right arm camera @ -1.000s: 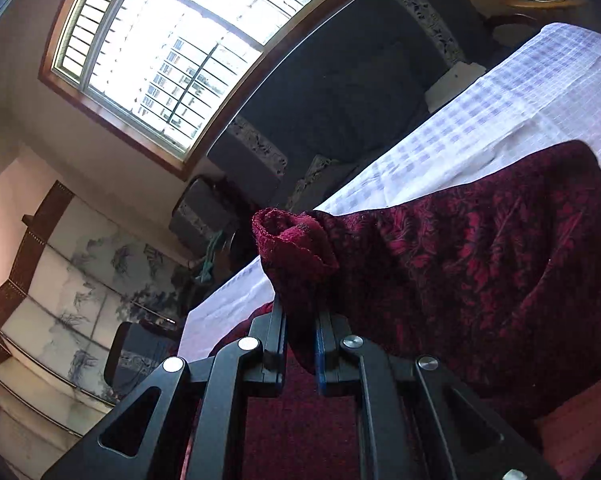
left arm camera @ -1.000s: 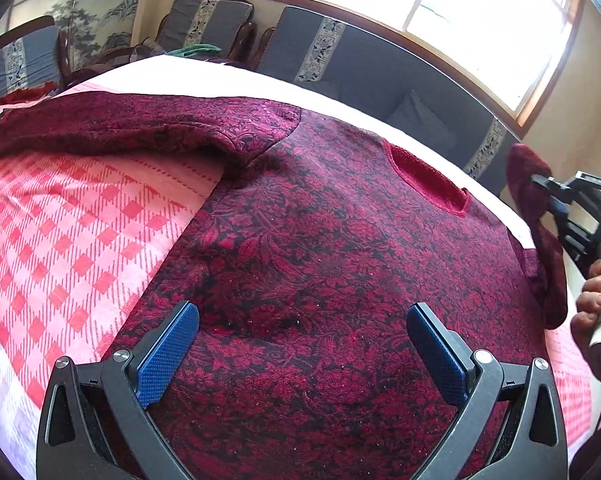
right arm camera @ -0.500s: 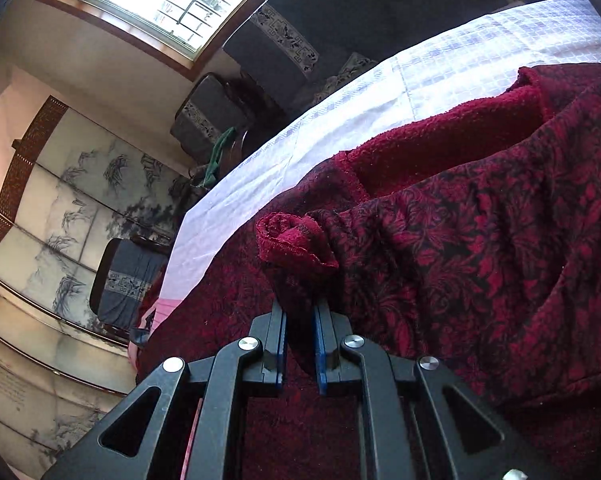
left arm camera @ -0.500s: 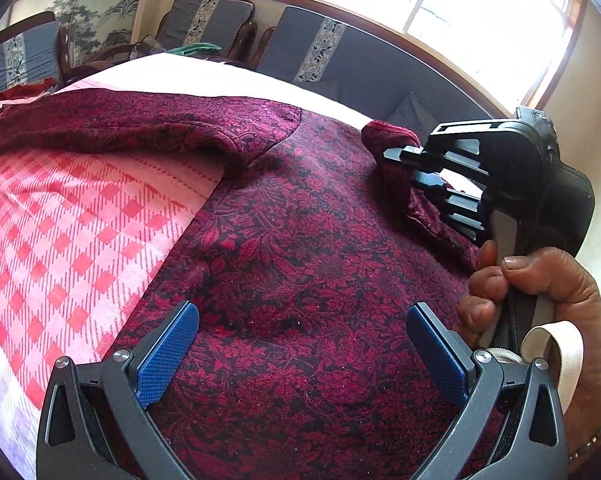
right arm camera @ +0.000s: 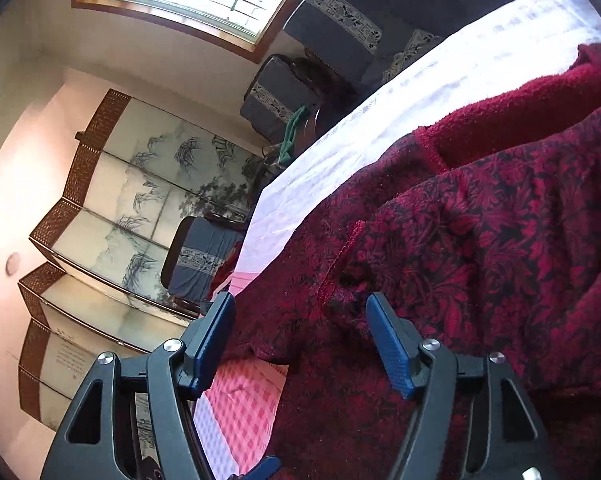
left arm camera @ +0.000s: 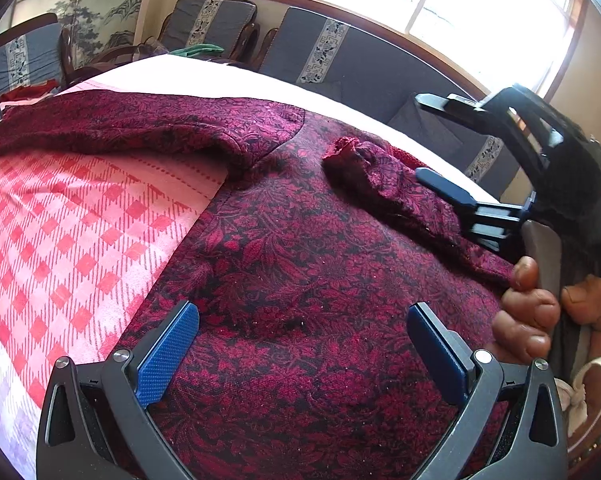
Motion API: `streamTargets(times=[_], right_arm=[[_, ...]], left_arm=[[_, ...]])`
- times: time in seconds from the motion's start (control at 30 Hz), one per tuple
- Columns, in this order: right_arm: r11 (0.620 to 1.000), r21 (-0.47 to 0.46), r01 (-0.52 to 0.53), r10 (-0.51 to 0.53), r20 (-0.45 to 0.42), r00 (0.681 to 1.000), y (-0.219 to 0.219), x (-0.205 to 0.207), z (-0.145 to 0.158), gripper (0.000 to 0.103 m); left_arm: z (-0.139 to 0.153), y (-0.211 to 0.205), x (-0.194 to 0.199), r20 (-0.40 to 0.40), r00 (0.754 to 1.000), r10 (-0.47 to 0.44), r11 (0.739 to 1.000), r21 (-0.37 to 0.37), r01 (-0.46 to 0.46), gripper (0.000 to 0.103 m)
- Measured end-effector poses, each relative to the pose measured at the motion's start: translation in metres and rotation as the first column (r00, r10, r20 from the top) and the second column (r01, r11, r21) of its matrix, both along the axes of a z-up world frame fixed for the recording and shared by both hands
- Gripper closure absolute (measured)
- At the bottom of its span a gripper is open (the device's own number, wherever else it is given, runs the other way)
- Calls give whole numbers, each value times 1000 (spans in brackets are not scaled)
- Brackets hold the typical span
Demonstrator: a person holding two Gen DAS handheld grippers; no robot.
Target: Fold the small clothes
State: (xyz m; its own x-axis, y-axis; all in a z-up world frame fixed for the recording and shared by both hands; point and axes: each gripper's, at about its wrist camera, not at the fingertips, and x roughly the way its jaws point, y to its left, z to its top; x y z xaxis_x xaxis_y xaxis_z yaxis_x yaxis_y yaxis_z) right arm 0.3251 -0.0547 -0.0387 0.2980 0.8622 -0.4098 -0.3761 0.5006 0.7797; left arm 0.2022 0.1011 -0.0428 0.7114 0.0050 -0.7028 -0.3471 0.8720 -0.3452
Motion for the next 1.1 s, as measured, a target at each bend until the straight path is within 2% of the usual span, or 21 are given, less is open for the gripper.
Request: streamTargets(times=[0.07,0.13,0.2,0.23,0.27,0.33,0.43,0.47,0.53,0.6,0.67,0.73,0.8,0.83,0.87,0.93,1.0,1.1], right_arm=[[993,-81,81,-77,57,995,-26,-10,13,37],[974,-148,170,-154,111,982,-61,-17,24,42],[928,-245,280,-247,158,956,-99,-24,30,51],[901,-287,325,-286,169,943,-119,-26,30,60],[877,-326,354,-312,174,934,-134,-27,27,65],[837,-400,373,-337,159,928,-155,-25,14,67],[840,-471,269,-269,68,961,-156,-15,-19,70],[837,-469,283,-266,105,958,-155,-20,-17,71],[852,-442,280,-252,123,960,-156,-26,-10,71],[868,-385,315,-262,183,947,-159,-39,2,71],[870,-374,321,-246,235,940,-155,-54,9,70],[874,-375,309,-221,260,940,-148,-67,9,70],[876,-388,287,-194,260,946,-138,-72,5,70],[872,-401,279,-185,257,948,-134,-74,1,70],[869,-415,269,-177,247,953,-131,-75,-4,69],[868,-432,246,-166,214,963,-127,-74,-14,69],[866,-432,253,-163,235,958,-126,-75,-11,69],[867,-432,249,-159,234,959,-126,-76,-12,60]], left_arm=[[0,0,-1,0,1000,0,1000,0,0,0],[-1,0,2,-1,1000,0,1000,-2,0,0],[-1,1,3,1,1000,-1,1000,-6,1,0],[-1,1,3,1,1000,-1,1000,-8,1,0],[-1,1,3,1,1000,-2,1000,-9,2,0],[-1,3,3,8,1000,-2,1000,-19,2,0],[0,10,-2,34,999,-20,997,-69,22,0],[2,17,-5,47,999,-23,995,-100,28,0],[9,39,-15,69,998,0,986,-164,12,0],[19,72,-26,88,994,70,974,-223,-49,0],[27,114,-34,106,984,146,955,-275,-112,0],[32,160,-39,105,969,223,938,-294,-184,0],[32,206,-41,83,954,289,911,-331,-247,0],[28,228,-41,55,945,323,887,-365,-282,0],[23,249,-42,27,938,346,858,-414,-305,0],[7,285,-47,-28,924,382,782,-523,-339,0],[-7,311,-52,-60,909,412,717,-593,-365,0],[-16,334,-50,-57,902,428,676,-642,-361,1]])
